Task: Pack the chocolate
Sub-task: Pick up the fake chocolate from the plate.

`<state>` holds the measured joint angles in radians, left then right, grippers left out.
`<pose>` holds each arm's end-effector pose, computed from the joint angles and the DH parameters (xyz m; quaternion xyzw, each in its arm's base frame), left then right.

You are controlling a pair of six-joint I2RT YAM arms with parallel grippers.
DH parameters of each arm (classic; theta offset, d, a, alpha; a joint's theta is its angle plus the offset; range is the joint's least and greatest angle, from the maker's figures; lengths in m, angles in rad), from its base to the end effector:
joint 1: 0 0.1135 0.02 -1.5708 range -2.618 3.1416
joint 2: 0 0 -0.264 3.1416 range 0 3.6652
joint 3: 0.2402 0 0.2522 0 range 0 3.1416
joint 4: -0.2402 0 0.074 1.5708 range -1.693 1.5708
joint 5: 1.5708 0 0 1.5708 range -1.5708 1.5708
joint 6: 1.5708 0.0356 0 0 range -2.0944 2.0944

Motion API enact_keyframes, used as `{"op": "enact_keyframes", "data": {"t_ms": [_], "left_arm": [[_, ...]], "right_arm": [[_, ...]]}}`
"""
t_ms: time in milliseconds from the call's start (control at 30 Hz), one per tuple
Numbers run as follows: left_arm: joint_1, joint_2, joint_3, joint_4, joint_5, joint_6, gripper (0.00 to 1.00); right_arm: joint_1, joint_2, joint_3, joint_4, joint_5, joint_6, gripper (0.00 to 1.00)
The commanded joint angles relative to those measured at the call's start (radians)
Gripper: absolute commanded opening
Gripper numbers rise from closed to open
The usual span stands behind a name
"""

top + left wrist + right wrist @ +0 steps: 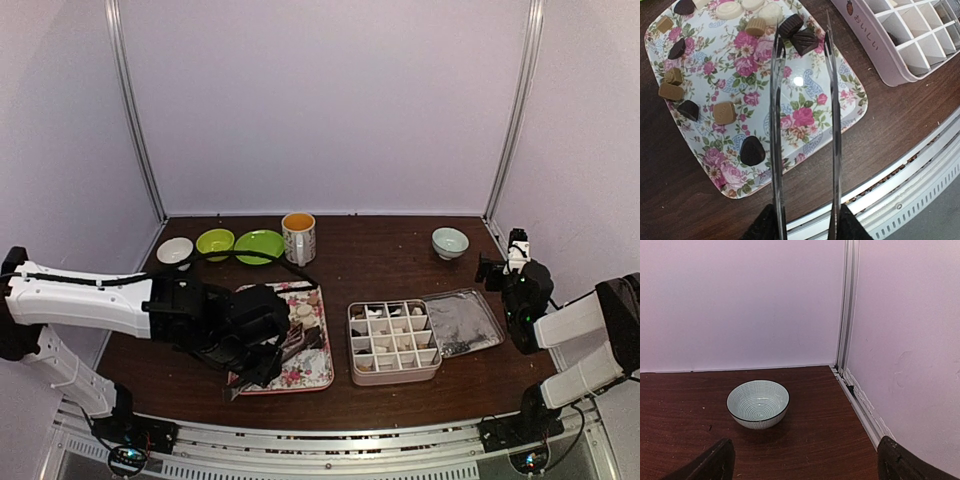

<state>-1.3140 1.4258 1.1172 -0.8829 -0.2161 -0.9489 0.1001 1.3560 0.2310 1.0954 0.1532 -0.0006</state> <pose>0.0769 -0.2628 0.2565 0.1573 0.9638 -0.1246 0.1756 0.2320 0.0178 0.1731 0.0172 0.7172 -0.0203 0.6964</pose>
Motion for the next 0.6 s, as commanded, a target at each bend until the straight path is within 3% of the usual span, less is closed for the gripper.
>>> {"op": "enact_keyframes", "data": {"t_ms": [0, 567], "left_arm": [[0.011, 0.052, -0.002, 0.052, 0.017, -0.033, 0.40], [0.013, 0.199, 0.106, 0.022, -0.002, -0.010, 0.43]], "right_arm": [[-0.006, 0.002, 0.013, 0.000, 0.001, 0.001, 1.00], [-0.007, 0.002, 0.013, 0.000, 0.001, 0.001, 1.00]]}}
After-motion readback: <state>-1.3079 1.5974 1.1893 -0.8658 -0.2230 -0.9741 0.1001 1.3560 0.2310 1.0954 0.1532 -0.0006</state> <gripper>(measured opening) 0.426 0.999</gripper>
